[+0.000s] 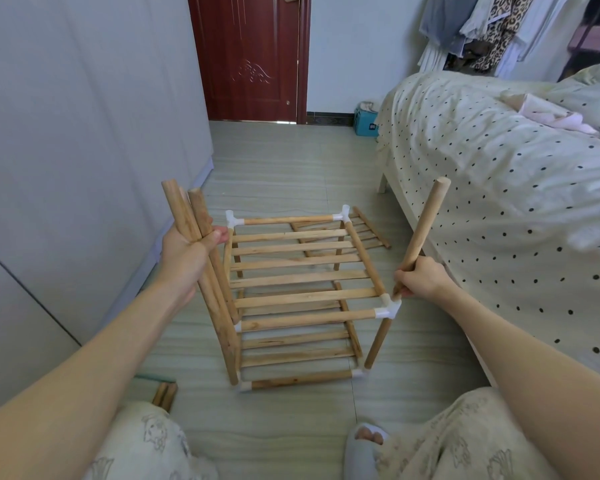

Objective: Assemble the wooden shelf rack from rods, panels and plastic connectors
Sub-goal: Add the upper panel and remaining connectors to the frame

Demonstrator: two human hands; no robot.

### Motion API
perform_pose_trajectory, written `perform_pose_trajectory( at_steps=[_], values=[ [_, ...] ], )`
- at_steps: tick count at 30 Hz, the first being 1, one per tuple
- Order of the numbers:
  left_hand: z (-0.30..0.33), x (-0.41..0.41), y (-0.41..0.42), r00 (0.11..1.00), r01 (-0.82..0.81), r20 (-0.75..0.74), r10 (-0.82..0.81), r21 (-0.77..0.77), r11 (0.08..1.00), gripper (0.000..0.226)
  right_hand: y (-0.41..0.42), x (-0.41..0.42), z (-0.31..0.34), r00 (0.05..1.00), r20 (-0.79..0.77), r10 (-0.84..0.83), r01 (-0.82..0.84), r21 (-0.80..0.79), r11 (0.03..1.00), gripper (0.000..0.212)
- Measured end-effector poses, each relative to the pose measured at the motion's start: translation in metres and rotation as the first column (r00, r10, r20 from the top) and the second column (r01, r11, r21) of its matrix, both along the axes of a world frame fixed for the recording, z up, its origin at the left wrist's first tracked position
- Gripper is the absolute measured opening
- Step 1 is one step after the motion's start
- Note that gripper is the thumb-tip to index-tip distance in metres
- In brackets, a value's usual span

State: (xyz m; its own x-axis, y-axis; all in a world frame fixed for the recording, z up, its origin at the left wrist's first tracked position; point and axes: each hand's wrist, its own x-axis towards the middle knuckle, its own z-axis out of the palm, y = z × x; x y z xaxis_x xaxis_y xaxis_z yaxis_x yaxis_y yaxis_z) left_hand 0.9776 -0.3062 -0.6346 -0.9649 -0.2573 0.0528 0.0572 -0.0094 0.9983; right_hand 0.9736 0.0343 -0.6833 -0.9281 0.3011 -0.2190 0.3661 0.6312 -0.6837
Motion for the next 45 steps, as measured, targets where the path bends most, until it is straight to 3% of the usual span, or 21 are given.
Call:
perform_pose_trajectory(
  at_steps=[13,23,35,40,45],
  values=[
    [-0.002,0.0,0.001,1.0,0.007,-0.006,-0.007,-0.021,1.0,0.023,0.002,-0.002,-0.002,0.99,0.05,-0.134,0.138,-0.089,0.986,0.018],
    [-0.006,-0.004,-0.001,1.0,0.007,-0.016,-0.007,-0.022,1.0,0.021,0.003,-0.004,-0.004,0.99,0.098,-0.105,0.103,0.028,0.994,0.018],
    [-0.004,-0.004,-0.003,1.0,-0.026,0.006,0.026,0.042,0.999,0.014,-0.001,-0.004,-0.005,0.98,0.177,-0.095,0.09,0.039,0.995,0.022],
    [0.004,-0.001,-0.006,0.999,-0.037,-0.037,0.037,0.013,0.999,0.017,-0.012,0.009,-0.004,0.954,0.285,-0.096,0.051,0.161,0.986,0.026],
    [0.011,0.009,-0.008,0.993,0.077,-0.08,-0.081,-0.052,0.996,0.016,-0.057,0.01,0.018,0.935,0.33,0.131,-0.152,0.04,0.988,0.035]
  ],
)
